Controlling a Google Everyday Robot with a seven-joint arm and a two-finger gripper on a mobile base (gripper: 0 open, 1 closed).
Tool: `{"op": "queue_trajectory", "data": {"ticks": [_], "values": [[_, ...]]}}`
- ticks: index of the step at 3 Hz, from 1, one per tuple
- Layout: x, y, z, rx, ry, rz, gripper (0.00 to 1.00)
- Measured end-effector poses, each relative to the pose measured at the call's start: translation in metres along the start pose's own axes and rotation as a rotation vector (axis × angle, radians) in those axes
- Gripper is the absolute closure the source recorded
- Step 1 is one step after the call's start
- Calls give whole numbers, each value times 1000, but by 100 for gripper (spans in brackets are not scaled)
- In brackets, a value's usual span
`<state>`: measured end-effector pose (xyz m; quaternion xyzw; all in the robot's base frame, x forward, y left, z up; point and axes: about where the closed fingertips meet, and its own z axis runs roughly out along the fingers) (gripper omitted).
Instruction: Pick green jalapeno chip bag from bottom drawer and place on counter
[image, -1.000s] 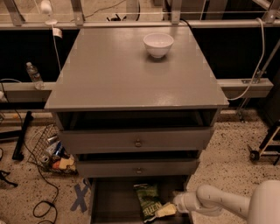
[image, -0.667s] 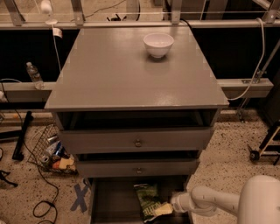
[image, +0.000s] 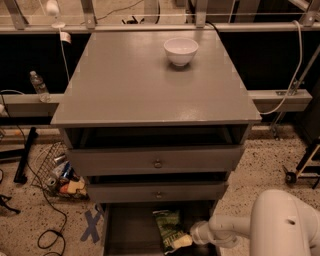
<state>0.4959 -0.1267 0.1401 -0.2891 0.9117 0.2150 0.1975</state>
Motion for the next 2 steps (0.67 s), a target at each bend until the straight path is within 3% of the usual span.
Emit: {"op": "queue_trajectory", "data": {"ticks": [1, 2], "values": [[2, 14, 17, -10, 29, -21, 0], [0, 33, 25, -33, 41, -54, 16]]}}
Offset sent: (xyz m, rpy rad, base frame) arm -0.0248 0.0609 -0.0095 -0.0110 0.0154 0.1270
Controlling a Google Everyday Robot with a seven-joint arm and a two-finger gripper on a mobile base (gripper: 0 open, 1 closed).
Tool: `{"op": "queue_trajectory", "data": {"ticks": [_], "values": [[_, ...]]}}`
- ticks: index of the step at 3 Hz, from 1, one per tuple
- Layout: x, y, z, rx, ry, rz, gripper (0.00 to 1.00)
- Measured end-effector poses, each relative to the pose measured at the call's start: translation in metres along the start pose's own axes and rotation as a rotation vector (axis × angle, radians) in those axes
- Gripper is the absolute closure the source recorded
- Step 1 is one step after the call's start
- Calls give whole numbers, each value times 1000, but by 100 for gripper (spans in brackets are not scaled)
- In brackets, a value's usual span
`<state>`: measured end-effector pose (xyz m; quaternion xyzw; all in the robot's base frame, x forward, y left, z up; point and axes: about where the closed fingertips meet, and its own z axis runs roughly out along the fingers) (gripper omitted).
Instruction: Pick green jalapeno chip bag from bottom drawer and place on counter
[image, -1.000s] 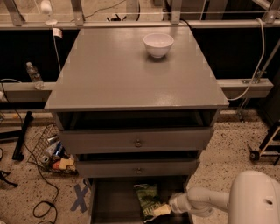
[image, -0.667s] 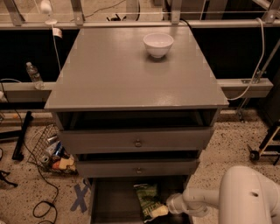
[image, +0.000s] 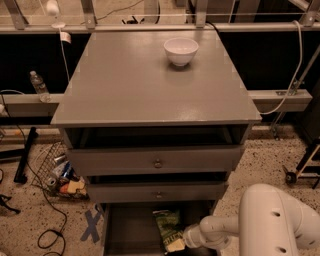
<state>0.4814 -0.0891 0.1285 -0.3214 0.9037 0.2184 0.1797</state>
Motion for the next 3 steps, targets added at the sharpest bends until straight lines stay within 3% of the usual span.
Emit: {"op": "queue_trajectory", "data": {"ticks": [1, 2, 3], "values": [[-6, 11, -2, -9, -9, -21, 39], [-28, 11, -26, -2, -64, -44, 70], [-37, 6, -55, -25, -115, -36, 93]]}}
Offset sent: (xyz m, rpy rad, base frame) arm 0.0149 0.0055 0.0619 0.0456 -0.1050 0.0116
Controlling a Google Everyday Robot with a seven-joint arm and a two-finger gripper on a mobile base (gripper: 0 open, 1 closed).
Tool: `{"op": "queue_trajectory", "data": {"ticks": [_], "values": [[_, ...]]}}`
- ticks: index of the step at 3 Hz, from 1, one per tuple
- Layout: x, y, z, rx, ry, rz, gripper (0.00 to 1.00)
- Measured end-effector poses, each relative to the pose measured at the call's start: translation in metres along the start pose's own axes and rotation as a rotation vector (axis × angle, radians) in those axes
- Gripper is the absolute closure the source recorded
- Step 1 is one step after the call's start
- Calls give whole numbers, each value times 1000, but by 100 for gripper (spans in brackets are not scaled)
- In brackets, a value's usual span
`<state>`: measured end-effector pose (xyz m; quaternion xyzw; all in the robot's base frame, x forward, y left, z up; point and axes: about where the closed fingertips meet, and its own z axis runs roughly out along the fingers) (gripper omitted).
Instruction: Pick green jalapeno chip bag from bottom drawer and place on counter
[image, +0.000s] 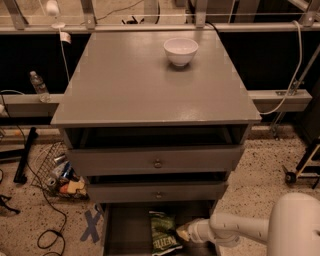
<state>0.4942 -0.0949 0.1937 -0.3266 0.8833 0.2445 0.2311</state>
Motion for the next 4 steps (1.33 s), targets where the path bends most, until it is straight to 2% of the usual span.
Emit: {"op": "queue_trajectory", "data": {"ticks": [1, 2, 4], "values": [[-4, -3, -25, -38, -48, 24, 100], [0, 1, -30, -115, -39, 50, 79], [0, 3, -27, -112, -40, 50, 32]]}}
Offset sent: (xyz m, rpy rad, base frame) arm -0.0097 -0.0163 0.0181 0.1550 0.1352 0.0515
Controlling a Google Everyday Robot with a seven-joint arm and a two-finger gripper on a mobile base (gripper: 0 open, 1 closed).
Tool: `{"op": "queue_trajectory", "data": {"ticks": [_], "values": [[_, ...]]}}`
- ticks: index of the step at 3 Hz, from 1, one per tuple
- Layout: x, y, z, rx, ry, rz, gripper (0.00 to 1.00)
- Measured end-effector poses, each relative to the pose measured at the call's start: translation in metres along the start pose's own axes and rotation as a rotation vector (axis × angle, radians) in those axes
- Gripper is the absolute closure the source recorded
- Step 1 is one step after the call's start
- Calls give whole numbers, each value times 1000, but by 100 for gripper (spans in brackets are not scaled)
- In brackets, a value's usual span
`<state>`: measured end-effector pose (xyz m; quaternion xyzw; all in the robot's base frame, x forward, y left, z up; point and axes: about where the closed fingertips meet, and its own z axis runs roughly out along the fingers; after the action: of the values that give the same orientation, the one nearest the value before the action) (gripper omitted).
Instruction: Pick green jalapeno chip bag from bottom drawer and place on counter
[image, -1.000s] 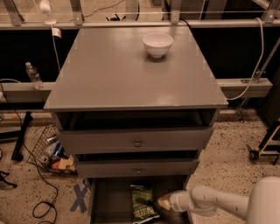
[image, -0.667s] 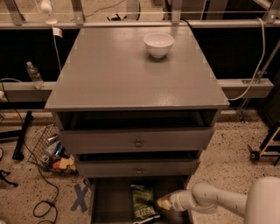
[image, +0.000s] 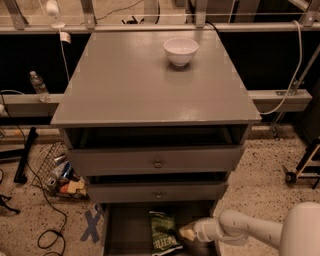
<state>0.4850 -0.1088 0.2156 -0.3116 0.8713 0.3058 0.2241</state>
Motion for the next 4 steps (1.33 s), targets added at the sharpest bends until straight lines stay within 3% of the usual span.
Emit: {"op": "queue_trajectory", "data": {"ticks": [1, 2, 4], "values": [[5, 0, 16, 19, 26, 12, 2], [12, -2, 45, 55, 67, 40, 0], [17, -13, 102, 169, 78, 139, 0]]}}
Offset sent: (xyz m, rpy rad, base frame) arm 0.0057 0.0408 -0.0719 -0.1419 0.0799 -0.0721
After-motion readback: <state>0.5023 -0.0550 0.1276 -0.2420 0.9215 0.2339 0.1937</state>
